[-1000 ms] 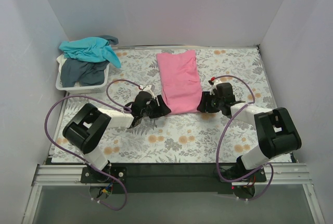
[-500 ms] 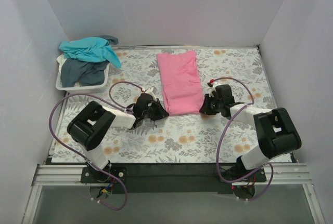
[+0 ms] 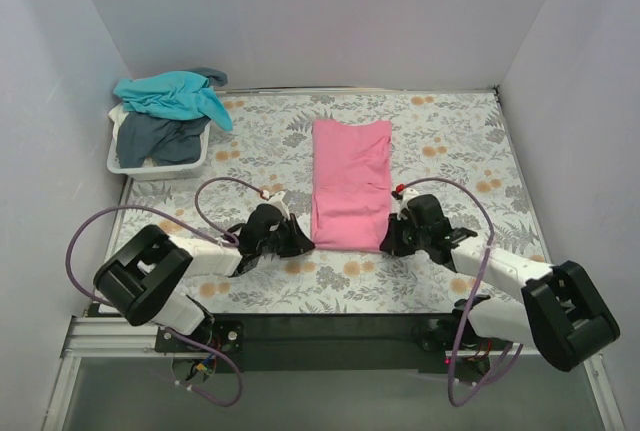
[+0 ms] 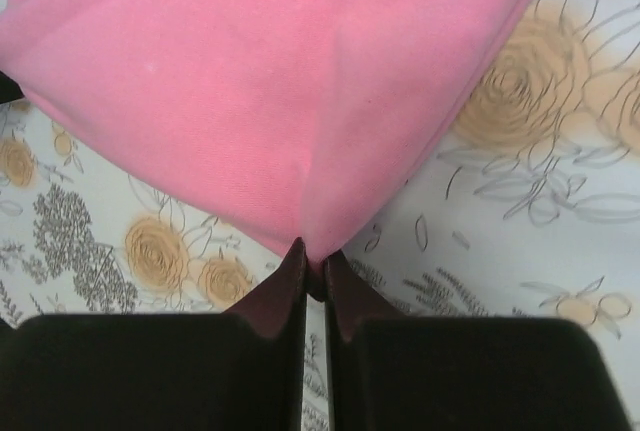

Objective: Fold and stack the t-shirts
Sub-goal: Fold the tshirt

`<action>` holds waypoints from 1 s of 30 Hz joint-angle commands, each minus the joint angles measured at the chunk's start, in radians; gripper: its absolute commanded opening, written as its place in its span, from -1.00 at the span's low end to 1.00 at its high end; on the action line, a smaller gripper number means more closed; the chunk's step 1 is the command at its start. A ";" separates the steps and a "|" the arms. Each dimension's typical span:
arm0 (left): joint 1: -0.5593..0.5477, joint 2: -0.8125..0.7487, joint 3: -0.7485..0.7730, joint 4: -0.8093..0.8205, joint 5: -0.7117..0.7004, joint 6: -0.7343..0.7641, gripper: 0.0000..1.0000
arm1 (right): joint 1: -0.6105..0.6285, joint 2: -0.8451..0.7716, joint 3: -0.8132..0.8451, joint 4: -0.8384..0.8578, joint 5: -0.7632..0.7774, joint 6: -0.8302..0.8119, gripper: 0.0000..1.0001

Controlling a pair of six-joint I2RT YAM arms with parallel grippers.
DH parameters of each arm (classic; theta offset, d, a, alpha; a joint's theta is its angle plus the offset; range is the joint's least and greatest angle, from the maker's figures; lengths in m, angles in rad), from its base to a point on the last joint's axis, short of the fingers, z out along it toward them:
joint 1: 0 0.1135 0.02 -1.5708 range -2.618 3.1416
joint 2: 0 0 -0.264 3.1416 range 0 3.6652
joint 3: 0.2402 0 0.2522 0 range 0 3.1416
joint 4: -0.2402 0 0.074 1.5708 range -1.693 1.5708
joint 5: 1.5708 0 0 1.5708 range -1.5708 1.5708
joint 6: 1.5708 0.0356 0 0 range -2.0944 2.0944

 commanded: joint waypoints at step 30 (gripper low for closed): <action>0.191 0.192 0.609 -0.104 0.102 0.167 -1.00 | -0.092 0.308 0.735 -0.185 0.169 -0.152 -0.97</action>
